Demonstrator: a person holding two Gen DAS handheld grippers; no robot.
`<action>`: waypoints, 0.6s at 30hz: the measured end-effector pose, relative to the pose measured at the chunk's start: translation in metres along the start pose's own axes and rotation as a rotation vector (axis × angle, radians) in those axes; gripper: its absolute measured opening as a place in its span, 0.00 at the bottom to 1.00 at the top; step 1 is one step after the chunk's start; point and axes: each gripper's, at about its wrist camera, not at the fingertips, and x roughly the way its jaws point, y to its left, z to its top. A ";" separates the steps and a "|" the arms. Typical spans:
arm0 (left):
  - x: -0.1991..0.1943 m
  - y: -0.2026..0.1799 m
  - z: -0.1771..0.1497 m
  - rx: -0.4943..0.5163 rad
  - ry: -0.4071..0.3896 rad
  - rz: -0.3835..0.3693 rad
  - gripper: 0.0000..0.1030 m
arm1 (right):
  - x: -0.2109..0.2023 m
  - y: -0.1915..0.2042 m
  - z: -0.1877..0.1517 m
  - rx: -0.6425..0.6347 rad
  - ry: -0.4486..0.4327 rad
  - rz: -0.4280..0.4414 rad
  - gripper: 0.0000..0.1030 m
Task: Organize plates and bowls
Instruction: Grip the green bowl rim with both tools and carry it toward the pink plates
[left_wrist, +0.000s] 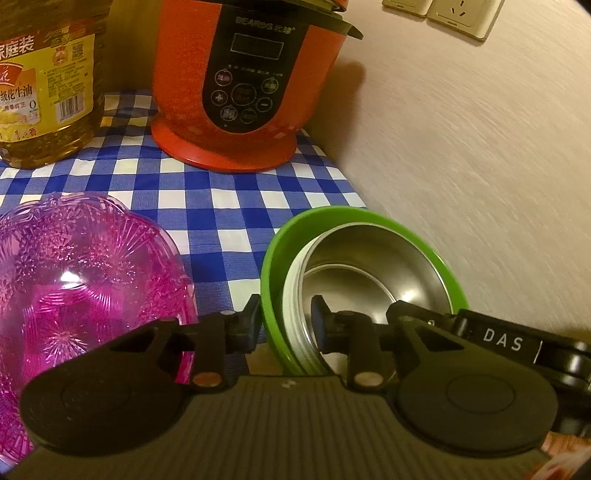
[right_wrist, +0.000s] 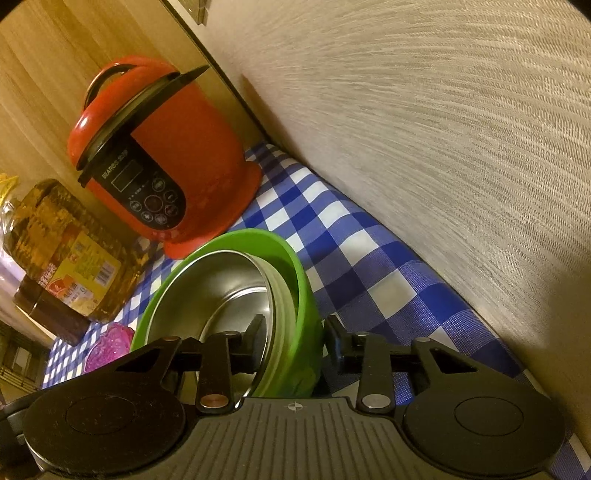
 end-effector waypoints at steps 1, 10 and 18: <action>-0.001 -0.001 -0.001 -0.002 -0.002 0.002 0.24 | 0.000 0.000 0.000 0.000 -0.001 0.001 0.34; -0.001 -0.003 -0.003 -0.008 -0.017 0.020 0.23 | 0.003 -0.001 -0.002 0.006 -0.010 -0.004 0.33; -0.003 -0.005 -0.004 -0.001 -0.018 0.028 0.23 | 0.004 -0.001 -0.005 0.013 -0.020 -0.021 0.31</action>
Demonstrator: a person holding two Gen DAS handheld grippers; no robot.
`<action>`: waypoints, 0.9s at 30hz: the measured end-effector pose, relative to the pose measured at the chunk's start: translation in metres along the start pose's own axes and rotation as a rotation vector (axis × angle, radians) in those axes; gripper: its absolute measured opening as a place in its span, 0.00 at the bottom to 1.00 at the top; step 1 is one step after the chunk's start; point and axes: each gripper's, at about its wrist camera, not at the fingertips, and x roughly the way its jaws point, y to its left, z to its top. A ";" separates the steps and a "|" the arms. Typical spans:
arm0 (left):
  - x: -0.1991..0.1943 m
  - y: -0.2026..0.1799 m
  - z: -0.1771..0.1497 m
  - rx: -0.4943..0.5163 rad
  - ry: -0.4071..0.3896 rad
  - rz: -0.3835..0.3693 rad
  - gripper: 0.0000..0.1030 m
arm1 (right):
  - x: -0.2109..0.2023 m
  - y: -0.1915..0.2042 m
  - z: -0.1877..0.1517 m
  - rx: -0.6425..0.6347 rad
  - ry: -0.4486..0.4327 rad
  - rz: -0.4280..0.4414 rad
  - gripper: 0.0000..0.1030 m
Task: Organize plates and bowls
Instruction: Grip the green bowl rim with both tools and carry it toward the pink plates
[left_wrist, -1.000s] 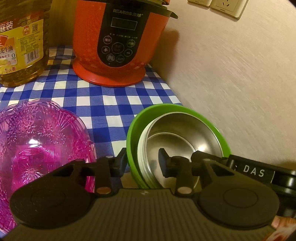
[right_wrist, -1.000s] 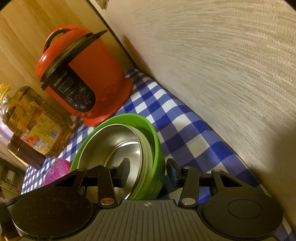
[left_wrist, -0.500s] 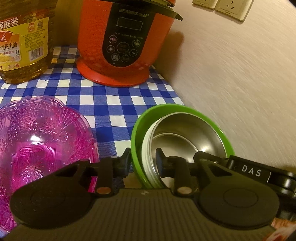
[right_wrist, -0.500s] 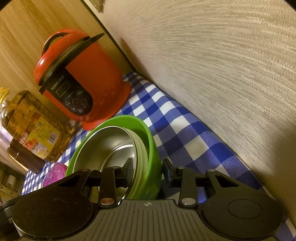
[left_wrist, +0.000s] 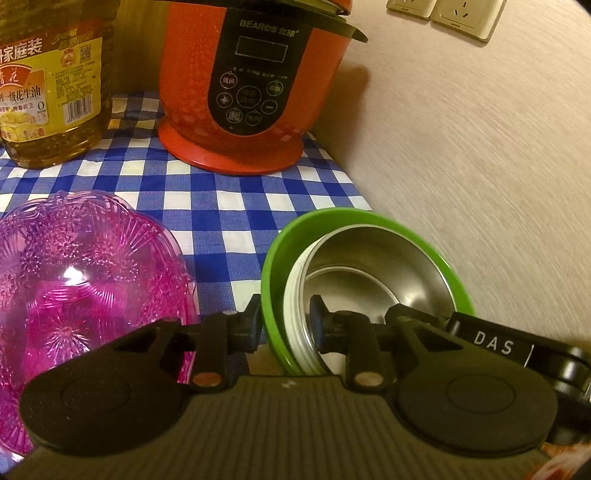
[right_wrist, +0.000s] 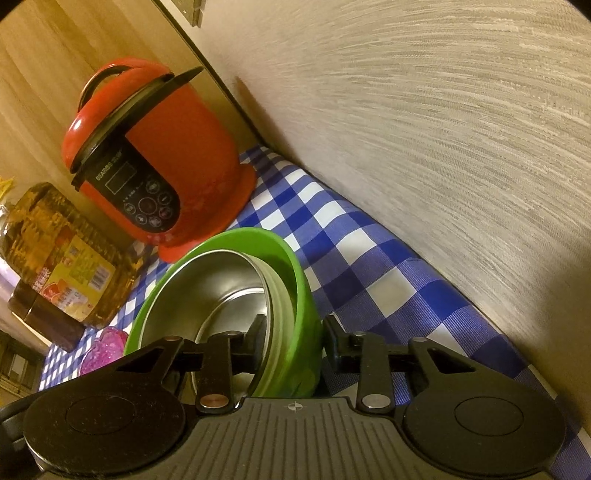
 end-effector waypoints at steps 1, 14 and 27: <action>-0.001 0.000 0.000 0.003 0.000 -0.001 0.23 | -0.001 0.000 0.000 -0.001 0.000 -0.001 0.31; -0.033 -0.002 -0.028 -0.038 0.032 -0.015 0.23 | -0.029 -0.006 -0.018 0.012 0.051 -0.019 0.27; -0.080 0.005 -0.077 -0.133 0.024 -0.033 0.23 | -0.079 -0.009 -0.063 0.019 0.088 -0.041 0.27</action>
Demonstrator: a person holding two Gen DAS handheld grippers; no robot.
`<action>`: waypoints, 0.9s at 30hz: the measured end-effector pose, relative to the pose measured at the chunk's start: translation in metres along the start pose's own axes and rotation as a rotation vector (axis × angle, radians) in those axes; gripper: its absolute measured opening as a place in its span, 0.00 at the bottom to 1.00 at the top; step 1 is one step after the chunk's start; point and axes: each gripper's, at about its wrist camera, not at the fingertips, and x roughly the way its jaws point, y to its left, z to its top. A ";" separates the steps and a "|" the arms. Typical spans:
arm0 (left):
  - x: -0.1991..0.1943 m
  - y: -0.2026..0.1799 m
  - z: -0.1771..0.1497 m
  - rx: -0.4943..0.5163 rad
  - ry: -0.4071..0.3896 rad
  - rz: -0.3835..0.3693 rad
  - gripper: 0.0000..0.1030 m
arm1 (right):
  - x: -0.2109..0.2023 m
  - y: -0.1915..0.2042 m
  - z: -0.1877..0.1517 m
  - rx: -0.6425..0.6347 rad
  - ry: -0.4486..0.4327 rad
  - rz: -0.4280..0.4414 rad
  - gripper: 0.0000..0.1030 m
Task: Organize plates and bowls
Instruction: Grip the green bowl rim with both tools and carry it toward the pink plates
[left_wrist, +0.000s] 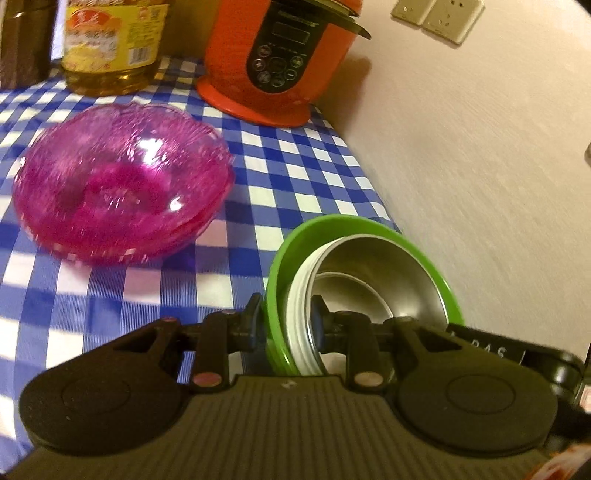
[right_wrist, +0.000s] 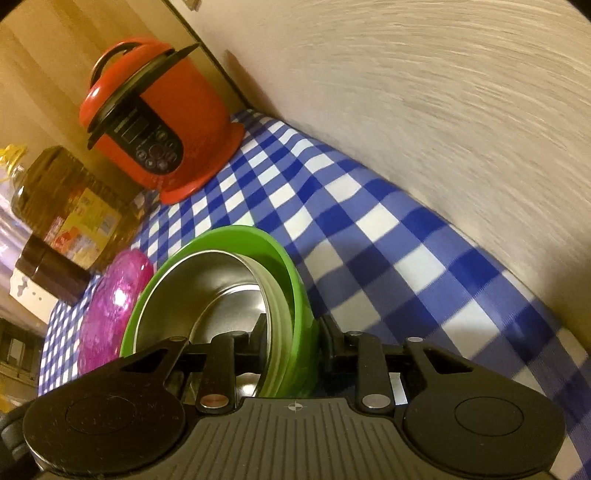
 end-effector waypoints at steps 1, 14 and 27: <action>-0.001 0.001 -0.001 -0.014 -0.004 -0.004 0.23 | -0.002 0.000 -0.002 -0.005 -0.003 0.001 0.27; 0.006 0.003 -0.003 -0.035 -0.003 -0.009 0.23 | 0.000 -0.004 -0.004 -0.038 -0.042 0.038 0.28; -0.015 0.011 -0.014 -0.055 0.027 0.007 0.23 | -0.010 0.001 -0.014 -0.037 0.003 0.023 0.27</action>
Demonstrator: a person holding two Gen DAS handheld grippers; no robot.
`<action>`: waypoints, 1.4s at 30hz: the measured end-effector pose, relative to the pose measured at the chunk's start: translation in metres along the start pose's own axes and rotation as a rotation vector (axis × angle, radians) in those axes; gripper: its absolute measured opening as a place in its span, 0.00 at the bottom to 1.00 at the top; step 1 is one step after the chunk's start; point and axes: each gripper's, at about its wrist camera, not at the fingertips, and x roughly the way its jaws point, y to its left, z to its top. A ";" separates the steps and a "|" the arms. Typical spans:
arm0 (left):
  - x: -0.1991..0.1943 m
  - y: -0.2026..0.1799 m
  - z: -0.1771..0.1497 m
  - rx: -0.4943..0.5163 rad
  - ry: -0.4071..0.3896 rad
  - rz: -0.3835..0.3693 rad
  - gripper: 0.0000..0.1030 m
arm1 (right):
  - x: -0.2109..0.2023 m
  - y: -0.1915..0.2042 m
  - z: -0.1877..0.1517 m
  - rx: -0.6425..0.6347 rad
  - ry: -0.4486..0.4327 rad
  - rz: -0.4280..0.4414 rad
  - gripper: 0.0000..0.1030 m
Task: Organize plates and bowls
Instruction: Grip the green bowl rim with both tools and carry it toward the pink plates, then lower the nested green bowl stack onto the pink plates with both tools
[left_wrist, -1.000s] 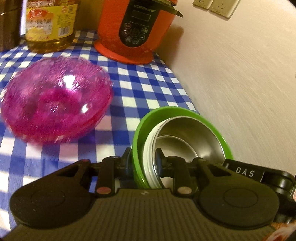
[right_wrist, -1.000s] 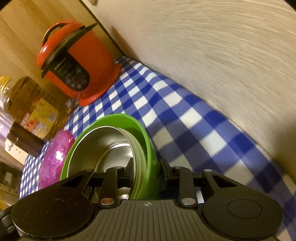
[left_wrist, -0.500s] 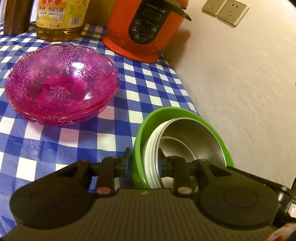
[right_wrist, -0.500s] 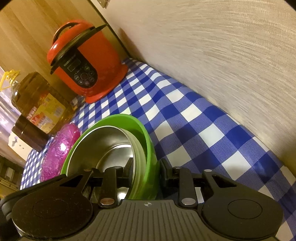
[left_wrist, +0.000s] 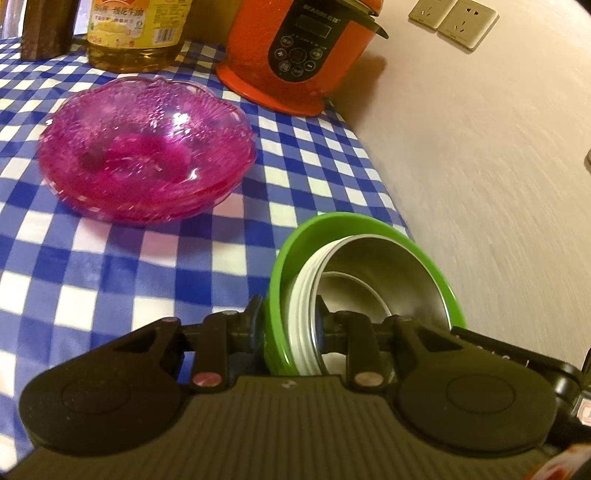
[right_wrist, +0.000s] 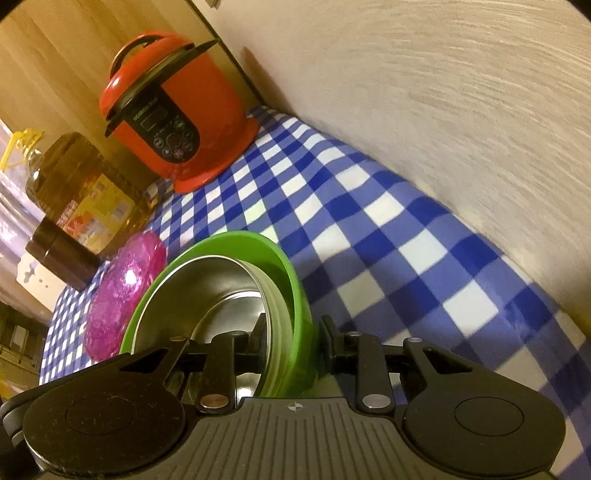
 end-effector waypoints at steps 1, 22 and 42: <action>-0.003 0.002 -0.002 -0.001 0.001 0.000 0.23 | -0.002 0.001 -0.003 0.002 0.005 -0.003 0.27; -0.094 0.057 -0.028 -0.081 -0.034 0.093 0.22 | -0.030 0.068 -0.064 -0.050 0.082 0.053 0.27; -0.139 0.085 -0.022 -0.126 -0.082 0.111 0.22 | -0.042 0.115 -0.080 -0.116 0.088 0.092 0.27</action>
